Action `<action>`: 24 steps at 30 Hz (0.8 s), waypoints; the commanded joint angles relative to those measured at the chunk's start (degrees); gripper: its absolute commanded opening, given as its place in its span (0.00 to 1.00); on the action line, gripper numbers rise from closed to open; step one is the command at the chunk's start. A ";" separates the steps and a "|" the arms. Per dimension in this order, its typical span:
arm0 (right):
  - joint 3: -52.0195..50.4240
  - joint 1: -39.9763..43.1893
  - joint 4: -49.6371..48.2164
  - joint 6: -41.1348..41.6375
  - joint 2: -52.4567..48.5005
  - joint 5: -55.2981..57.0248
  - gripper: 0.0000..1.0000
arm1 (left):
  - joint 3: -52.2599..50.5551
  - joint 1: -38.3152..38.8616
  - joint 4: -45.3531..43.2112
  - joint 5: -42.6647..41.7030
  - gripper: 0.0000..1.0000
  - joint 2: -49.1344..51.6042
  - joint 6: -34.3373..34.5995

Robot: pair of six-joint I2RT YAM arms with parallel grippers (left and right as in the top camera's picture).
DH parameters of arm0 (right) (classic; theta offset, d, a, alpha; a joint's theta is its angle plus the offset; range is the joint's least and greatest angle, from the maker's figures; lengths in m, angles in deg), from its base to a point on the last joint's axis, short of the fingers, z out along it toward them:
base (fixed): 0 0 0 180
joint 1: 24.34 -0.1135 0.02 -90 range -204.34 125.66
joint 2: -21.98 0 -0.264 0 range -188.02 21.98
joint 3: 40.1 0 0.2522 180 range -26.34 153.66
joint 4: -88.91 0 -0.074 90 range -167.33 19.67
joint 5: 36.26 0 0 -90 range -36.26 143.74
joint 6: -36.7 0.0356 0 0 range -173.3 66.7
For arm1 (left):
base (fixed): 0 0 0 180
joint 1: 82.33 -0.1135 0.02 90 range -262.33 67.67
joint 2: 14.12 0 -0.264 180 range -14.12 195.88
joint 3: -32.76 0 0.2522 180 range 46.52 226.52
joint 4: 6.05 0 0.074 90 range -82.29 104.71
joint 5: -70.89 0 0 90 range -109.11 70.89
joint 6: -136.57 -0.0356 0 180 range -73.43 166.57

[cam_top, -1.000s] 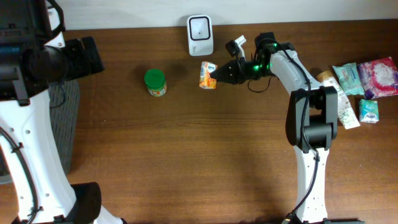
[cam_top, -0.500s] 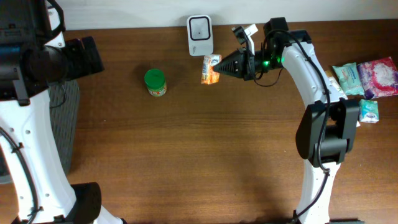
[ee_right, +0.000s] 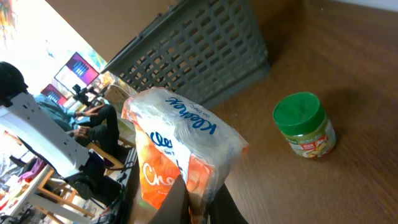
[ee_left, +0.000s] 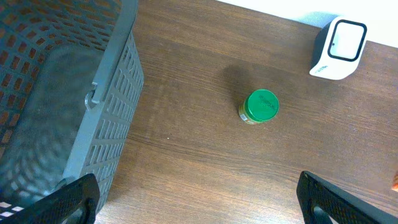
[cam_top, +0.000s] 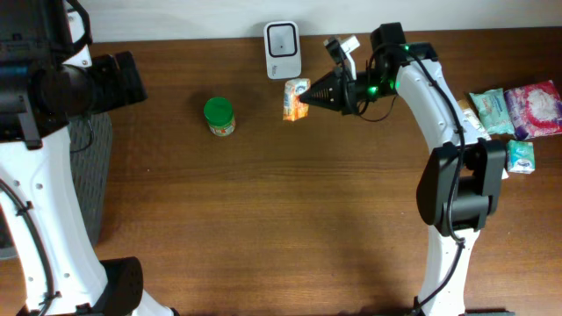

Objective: Scan the item barcode
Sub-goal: 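Lift the orange tissue pack and rotate it toward the scanner, then hold the orange tissue pack in front of the scanner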

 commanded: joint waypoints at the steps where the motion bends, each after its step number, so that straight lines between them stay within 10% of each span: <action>1: 0.07 -1.51 0.20 0.42 0.76 1.77 0.04 | 0.15 -0.17 0.02 -0.39 0.99 -0.24 0.33; 8: 0.09 -4.24 -8.15 38.66 0.76 53.44 0.04 | 0.15 -0.17 0.02 -0.39 0.99 -0.24 0.31; 13: 0.09 -10.64 -17.92 41.31 0.76 86.73 0.04 | 0.15 -0.17 0.02 -0.39 0.99 -0.24 0.31; 17: 0.09 -11.26 -31.93 38.49 0.76 87.47 0.04 | 0.15 -0.17 0.02 -0.39 0.99 -0.24 0.31; 24: 0.09 -12.79 -59.19 -2.67 -5.53 87.34 0.04 | 0.15 -0.17 0.02 -0.39 0.99 -0.24 0.31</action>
